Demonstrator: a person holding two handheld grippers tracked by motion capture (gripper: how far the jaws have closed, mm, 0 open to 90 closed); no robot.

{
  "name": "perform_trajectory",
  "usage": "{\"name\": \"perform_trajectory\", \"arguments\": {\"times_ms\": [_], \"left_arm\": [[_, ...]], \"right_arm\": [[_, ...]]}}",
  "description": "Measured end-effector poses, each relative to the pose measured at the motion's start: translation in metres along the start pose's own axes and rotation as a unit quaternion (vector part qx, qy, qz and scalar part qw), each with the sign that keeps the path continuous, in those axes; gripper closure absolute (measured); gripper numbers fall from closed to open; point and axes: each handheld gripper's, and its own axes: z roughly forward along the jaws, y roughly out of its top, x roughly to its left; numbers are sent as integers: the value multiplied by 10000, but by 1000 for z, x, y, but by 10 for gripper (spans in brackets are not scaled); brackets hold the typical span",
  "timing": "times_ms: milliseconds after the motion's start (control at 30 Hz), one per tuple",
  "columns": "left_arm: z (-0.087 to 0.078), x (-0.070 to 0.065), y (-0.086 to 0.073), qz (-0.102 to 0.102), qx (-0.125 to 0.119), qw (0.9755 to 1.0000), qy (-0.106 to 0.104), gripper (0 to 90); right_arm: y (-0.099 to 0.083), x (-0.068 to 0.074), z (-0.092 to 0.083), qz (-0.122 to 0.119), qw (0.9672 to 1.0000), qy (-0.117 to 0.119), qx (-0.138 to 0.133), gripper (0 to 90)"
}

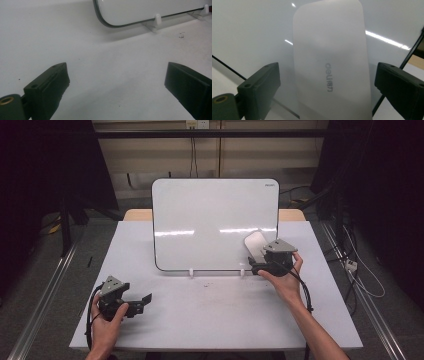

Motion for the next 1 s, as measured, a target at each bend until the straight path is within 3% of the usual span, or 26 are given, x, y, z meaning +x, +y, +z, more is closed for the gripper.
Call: {"name": "perform_trajectory", "arguments": {"times_ms": [333, 500, 600, 733, 1000], "left_arm": [[-1, -1, 1, 27, -29, 10000, 19, 53], [2, -3, 1, 68, 35, 10000, -31, 53], [3, -3, 1, 67, 29, 10000, -7, 52], [2, -2, 2, 72, -29, 10000, -31, 53], [2, -5, 4, 198, 0, 9998, -36, 52]], "right_arm": [[4, -4, -8, 300, 9993, 187, -99, 75], [4, -2, -15, 290, 9994, 174, -54, 65], [3, -2, -21, 314, 9992, 174, -190, 65], [0, -3, -26, 452, 9985, 265, -184, 58], [-9, -7, -38, 475, 9988, 99, -20, 56]]}}
